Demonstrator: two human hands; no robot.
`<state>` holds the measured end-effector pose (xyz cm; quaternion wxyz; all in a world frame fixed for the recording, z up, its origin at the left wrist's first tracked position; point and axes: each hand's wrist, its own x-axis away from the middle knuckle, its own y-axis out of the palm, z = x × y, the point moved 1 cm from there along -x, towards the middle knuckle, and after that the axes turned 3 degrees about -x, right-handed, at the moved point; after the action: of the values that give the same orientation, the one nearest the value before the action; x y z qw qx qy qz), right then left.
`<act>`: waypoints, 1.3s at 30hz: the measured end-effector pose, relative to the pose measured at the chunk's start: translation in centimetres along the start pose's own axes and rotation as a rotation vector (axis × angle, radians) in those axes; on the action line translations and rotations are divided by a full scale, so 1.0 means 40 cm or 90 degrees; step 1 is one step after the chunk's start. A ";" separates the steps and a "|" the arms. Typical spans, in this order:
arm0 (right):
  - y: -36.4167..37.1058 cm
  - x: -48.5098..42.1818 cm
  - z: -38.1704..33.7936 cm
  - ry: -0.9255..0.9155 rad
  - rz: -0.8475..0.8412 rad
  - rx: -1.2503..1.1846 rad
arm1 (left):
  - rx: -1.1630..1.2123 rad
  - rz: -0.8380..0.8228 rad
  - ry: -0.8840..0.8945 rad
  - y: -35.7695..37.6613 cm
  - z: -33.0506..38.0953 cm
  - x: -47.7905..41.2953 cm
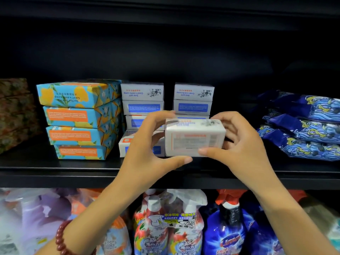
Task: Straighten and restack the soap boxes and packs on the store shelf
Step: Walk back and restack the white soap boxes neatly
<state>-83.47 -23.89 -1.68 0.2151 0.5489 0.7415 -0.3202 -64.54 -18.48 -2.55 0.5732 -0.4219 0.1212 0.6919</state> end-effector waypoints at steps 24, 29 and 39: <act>0.034 0.014 -0.022 -0.153 -0.074 0.159 | 0.075 0.024 -0.027 -0.045 -0.009 0.032; 0.066 -0.023 -0.028 -0.107 -0.010 0.080 | -0.257 0.182 0.010 -0.092 -0.042 0.108; 0.209 -0.111 -0.003 0.034 -0.062 0.062 | -0.456 0.098 0.006 -0.108 -0.053 0.151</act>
<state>-74.16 -25.21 -0.60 0.1522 0.5304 0.7565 -0.3511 -59.67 -14.32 -6.86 0.3348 -0.5889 -0.0943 0.7296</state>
